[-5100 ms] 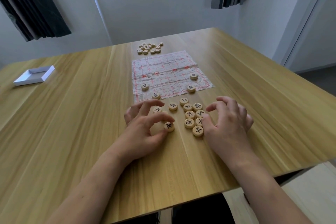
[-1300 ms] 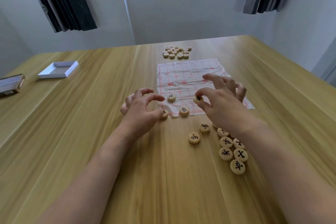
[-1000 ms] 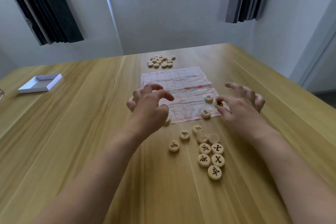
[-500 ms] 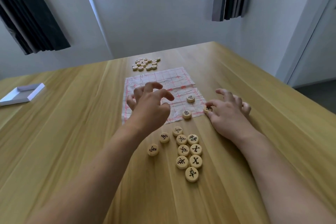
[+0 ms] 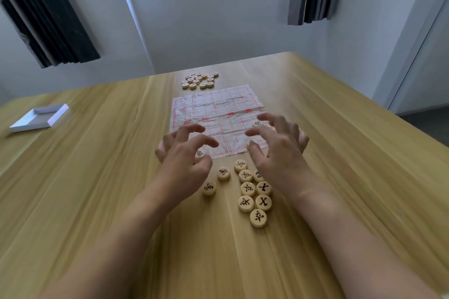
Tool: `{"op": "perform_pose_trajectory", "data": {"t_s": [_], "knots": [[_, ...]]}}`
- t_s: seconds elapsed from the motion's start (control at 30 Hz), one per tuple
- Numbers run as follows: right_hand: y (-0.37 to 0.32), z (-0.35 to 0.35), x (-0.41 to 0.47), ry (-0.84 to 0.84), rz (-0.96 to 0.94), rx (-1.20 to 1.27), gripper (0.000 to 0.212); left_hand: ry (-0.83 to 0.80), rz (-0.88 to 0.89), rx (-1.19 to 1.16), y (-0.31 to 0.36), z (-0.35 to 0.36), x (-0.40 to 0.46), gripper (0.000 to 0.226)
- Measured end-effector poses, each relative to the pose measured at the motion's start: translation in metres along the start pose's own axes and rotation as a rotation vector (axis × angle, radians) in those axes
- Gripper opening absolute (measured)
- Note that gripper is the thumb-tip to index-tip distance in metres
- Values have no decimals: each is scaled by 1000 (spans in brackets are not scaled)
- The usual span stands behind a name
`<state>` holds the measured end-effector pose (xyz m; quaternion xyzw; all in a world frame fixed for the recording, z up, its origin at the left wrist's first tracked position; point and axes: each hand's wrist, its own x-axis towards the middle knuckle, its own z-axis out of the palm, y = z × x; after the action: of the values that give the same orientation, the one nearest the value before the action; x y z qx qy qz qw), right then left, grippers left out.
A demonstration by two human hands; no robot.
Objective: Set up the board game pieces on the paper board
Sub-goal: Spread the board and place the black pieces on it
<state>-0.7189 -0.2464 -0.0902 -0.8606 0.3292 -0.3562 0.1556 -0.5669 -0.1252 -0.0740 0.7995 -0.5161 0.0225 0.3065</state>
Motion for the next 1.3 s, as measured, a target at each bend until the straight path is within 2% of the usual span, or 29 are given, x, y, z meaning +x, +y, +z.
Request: {"op": "perform_pose_trajectory", "data": {"t_s": [0.07, 0.17, 0.3, 0.4, 0.6, 0.83, 1.0, 1.07, 1.2, 1.3], "knots": [[-7, 2, -5, -58, -15, -19, 19, 7, -18, -8, -12, -6, -13, 20], [-13, -2, -10, -136, -4, -55, 18, -13, -29, -47, -24, -12, -32, 25], [-24, -8, -11, -274, -23, -115, 26, -29, 7, -99, -28, -14, -45, 21], [-34, -5, -8, -387, -67, -178, 32, -67, 58, -92, -28, -13, -47, 30], [-43, -1, -4, -535, -69, -217, 33, -125, 83, -51, -31, -12, -45, 32], [-47, 1, -2, -554, -64, -237, 27, -74, 25, 13, -31, -11, -45, 28], [-41, 2, 0, -469, -76, -210, 25, -143, 95, -6, -36, -12, -44, 33], [-38, 2, 2, -438, -80, -206, 24, -155, 104, -12, -37, -12, -44, 28], [-33, 3, 9, -395, -105, -194, 23, -122, 80, -11, -36, -10, -44, 23], [-32, 5, 20, -374, -136, -197, 25, -36, 75, 12, -35, -10, -36, 23]]}}
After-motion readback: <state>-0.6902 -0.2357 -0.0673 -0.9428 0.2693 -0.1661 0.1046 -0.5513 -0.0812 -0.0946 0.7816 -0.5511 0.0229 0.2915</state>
